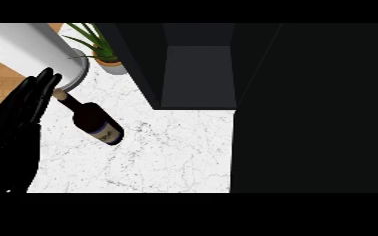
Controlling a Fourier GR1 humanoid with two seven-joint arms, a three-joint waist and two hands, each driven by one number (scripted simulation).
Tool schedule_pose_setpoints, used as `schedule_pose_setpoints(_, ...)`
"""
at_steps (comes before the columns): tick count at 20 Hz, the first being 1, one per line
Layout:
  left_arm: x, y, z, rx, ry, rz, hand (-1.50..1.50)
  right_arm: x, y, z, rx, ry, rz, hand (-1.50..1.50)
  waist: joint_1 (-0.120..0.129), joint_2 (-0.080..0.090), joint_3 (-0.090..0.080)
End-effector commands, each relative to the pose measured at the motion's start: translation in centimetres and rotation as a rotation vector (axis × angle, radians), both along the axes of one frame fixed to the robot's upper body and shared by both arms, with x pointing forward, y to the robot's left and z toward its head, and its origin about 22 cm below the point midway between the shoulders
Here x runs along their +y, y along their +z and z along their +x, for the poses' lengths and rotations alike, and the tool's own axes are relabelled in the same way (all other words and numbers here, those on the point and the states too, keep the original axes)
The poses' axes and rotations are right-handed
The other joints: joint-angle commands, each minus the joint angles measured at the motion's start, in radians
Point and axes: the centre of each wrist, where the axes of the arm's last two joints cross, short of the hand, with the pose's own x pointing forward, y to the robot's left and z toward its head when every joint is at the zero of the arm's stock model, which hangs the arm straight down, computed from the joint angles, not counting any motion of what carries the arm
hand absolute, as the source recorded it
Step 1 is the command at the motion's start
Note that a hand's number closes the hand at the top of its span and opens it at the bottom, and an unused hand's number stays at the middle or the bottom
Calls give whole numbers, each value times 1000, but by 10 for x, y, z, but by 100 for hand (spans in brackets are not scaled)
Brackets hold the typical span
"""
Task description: Pick up the wine, place it into the cabinet and close the cabinet
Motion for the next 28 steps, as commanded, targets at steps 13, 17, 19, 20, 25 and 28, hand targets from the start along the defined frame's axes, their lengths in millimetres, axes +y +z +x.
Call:
schedule_pose_setpoints(13, -39, 33, 35, 451, -740, -53, -150, 37, 24, -68, 107, 342, 19, -150, -26, -21, -14)
schedule_pose_setpoints(17, -39, 73, 34, 461, -761, -61, -150, 31, 41, -88, 120, 352, 26, -150, -19, -16, -14)
schedule_pose_setpoints(19, -29, 89, 28, 440, -750, -82, -150, 23, 44, -105, 119, 342, 28, -150, -22, -17, -14)
schedule_pose_setpoints(20, -32, 92, 17, 450, -744, -72, -150, 28, 45, -98, 121, 350, 21, -150, -15, -16, -14)
schedule_pose_setpoints(25, -36, 101, 5, 476, -749, -59, -150, 37, 56, -114, 113, 342, 31, -150, -17, -16, -14)
schedule_pose_setpoints(28, -34, 115, -16, 480, -736, -82, -150, 28, 63, -118, 125, 341, 11, -150, -15, -17, -14)
